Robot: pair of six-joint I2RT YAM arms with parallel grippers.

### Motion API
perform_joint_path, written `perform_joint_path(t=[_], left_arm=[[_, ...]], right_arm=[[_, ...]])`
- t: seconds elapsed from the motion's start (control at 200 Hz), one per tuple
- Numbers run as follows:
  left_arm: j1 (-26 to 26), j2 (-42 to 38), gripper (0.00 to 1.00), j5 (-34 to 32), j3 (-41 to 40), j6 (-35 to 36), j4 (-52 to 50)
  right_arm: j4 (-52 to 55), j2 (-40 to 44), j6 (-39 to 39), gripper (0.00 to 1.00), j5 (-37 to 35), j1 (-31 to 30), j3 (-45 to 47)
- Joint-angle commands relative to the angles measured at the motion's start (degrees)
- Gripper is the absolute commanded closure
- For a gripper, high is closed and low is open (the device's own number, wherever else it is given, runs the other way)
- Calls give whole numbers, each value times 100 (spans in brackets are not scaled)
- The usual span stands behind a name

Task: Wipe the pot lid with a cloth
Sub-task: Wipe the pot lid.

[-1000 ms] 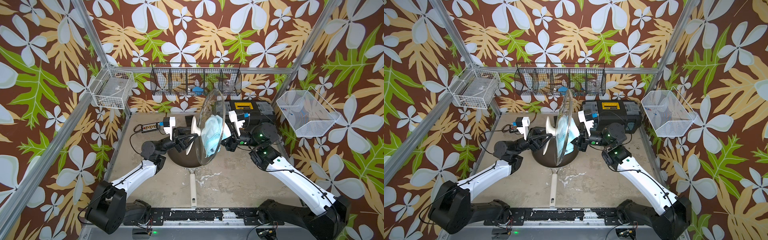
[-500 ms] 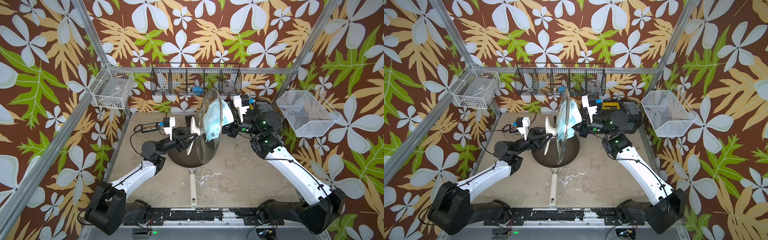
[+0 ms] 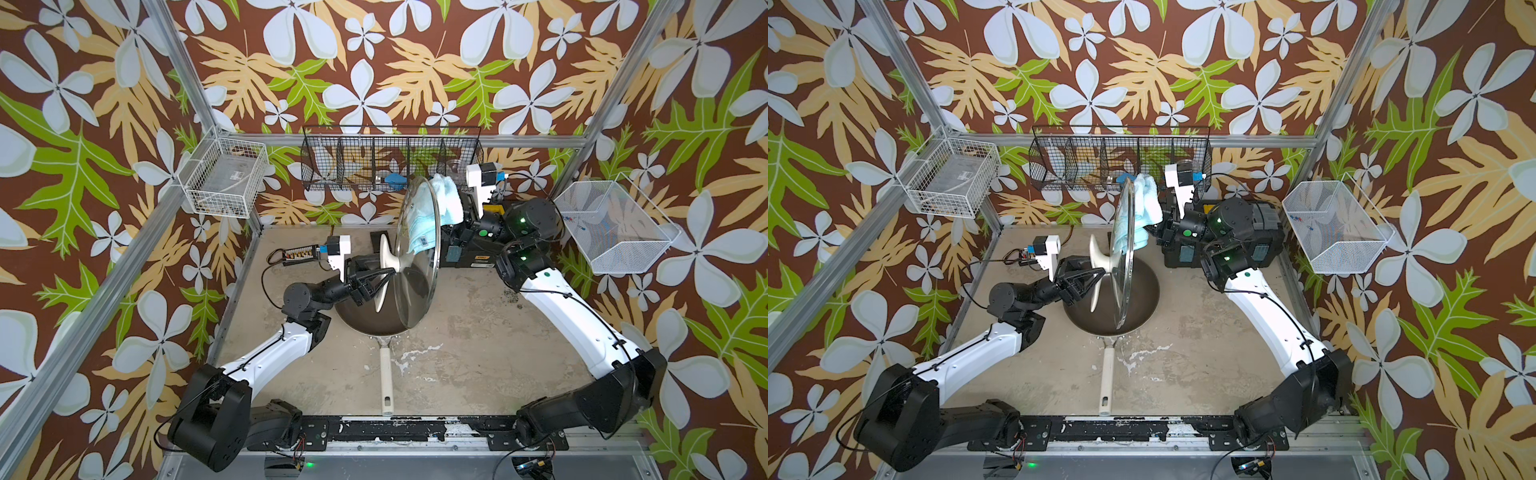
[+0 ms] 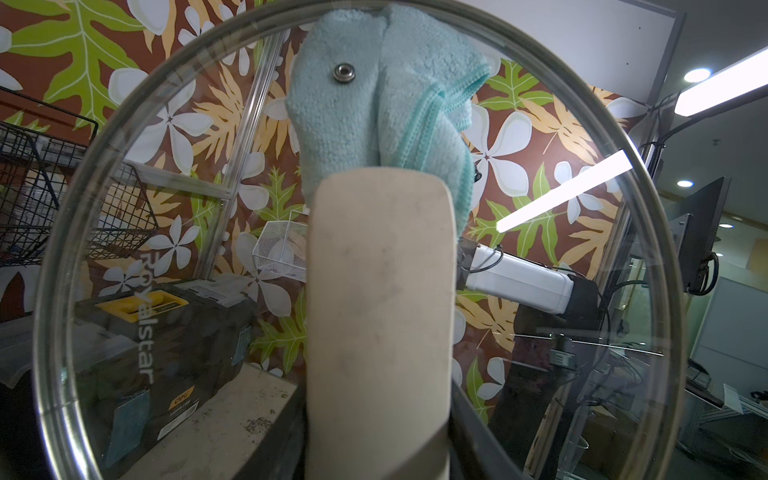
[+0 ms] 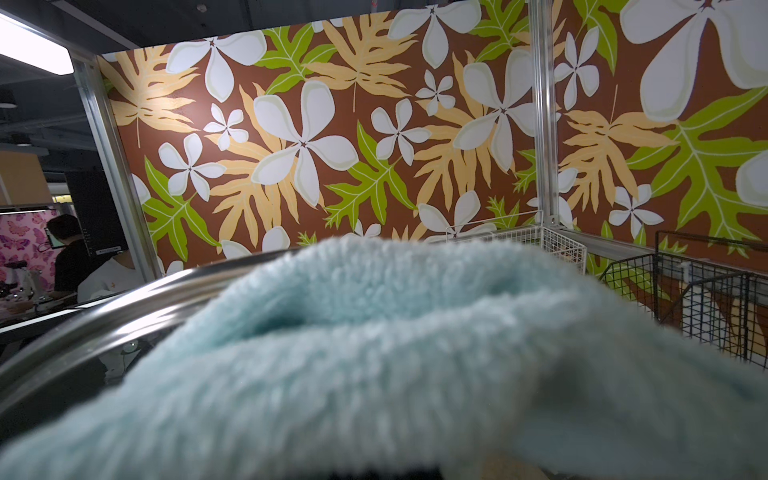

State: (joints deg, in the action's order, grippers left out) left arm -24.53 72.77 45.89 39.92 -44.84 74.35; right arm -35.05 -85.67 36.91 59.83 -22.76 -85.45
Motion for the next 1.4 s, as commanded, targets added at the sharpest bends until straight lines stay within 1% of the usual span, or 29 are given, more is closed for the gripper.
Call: perform_joint_path(t=[0.0,0.245,0.535,0.981,1.396], left_arm=[[-7,-91,100,342,0,134,584],[-7,-149,100,385,42,10,649],[-7,-307,100,342,111,131,471],[-7,-341,100,217,296,272,352],[-7,-127,100,79,514,133,695]], right_arm=[[-141,-194,38,100,-112,59,-254],[-191,-865,189,100,-35,79,-702],[-638,-1421,587,100,72,71,-713],[-1269,-1339,912,100,156,36,205],[-1629,-1050,897,100,159,-377,1329]])
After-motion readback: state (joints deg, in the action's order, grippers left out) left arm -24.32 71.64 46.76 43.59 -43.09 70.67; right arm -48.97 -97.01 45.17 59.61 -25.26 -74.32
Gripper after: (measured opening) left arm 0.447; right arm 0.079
